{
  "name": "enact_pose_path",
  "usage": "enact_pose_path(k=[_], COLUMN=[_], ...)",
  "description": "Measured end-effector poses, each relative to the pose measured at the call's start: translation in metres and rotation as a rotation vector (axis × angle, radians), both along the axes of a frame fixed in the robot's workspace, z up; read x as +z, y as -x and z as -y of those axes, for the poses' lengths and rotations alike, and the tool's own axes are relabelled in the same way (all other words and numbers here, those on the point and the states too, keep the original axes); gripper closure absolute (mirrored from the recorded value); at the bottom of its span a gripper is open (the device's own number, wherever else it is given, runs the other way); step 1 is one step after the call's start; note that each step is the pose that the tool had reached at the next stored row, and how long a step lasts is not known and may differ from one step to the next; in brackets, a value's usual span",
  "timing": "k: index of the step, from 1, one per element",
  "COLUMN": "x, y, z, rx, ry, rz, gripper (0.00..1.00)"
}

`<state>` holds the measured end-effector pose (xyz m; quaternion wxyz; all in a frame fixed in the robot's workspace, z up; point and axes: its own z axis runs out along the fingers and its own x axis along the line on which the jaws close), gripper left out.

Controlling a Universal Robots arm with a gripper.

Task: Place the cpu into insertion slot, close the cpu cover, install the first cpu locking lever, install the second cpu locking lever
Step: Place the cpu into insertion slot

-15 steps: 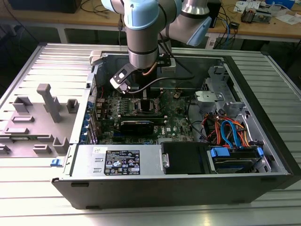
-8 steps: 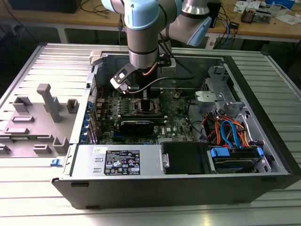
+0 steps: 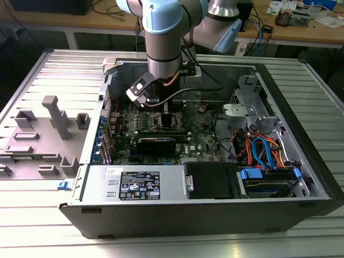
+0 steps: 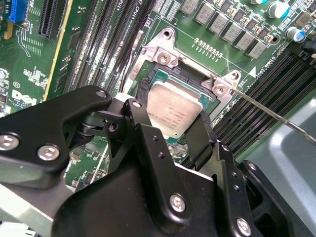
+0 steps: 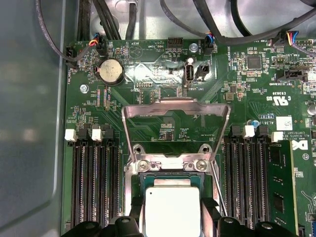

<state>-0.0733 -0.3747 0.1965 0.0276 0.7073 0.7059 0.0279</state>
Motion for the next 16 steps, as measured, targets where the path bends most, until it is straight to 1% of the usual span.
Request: enact_pose_path(k=[8,9,10,11,16], x=[-0.0001,-0.0006,-0.0005,-0.0004,-0.0001], y=[-0.0002,-0.0005,-0.0005,-0.0004,-0.0003], z=[0.0000,-0.0003,-0.0003,-0.0002,0.0000], rx=[0.000,0.000,0.000,0.000,0.000], ry=[-0.0001,-0.0015,-0.0011,-0.0008,-0.0001], rz=[0.0003,0.0014,0.0010,0.0007,0.0002], gripper=[0.45,0.45,0.45,0.38,0.38])
